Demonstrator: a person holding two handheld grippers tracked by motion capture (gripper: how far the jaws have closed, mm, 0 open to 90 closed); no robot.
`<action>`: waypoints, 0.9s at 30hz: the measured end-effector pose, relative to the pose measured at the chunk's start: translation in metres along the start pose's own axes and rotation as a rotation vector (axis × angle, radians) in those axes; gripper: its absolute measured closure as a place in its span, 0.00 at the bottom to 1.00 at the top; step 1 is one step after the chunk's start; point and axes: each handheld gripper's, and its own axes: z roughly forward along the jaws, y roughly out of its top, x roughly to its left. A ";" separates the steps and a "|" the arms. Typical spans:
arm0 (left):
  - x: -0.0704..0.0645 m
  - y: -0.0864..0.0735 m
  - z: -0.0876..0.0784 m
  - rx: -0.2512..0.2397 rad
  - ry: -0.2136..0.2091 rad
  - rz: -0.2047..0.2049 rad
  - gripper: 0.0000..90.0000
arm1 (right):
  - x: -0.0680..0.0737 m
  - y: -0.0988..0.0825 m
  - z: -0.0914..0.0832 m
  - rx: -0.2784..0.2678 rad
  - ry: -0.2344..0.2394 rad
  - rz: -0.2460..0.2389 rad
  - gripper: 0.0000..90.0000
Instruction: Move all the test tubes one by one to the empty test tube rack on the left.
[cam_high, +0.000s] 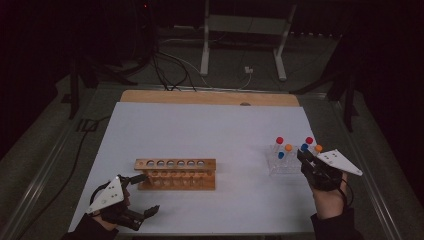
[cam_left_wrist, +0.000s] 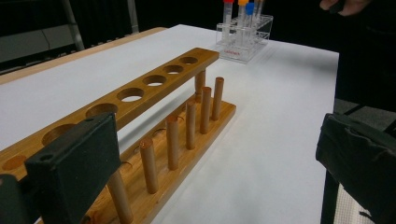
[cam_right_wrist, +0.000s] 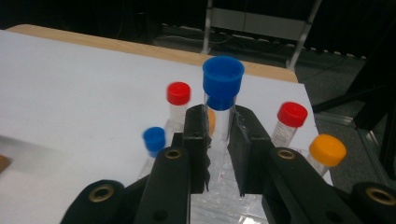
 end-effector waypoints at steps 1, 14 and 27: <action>0.000 0.000 0.000 0.000 0.000 0.000 0.00 | 0.002 0.001 -0.001 -0.001 0.005 -0.006 0.85; 0.002 0.004 -0.004 -0.020 -0.023 -0.056 0.00 | 0.030 0.007 -0.013 -0.009 0.131 -0.042 0.85; -0.006 0.012 0.004 0.036 0.002 -0.009 0.00 | 0.061 0.004 -0.004 0.029 0.240 -0.091 0.85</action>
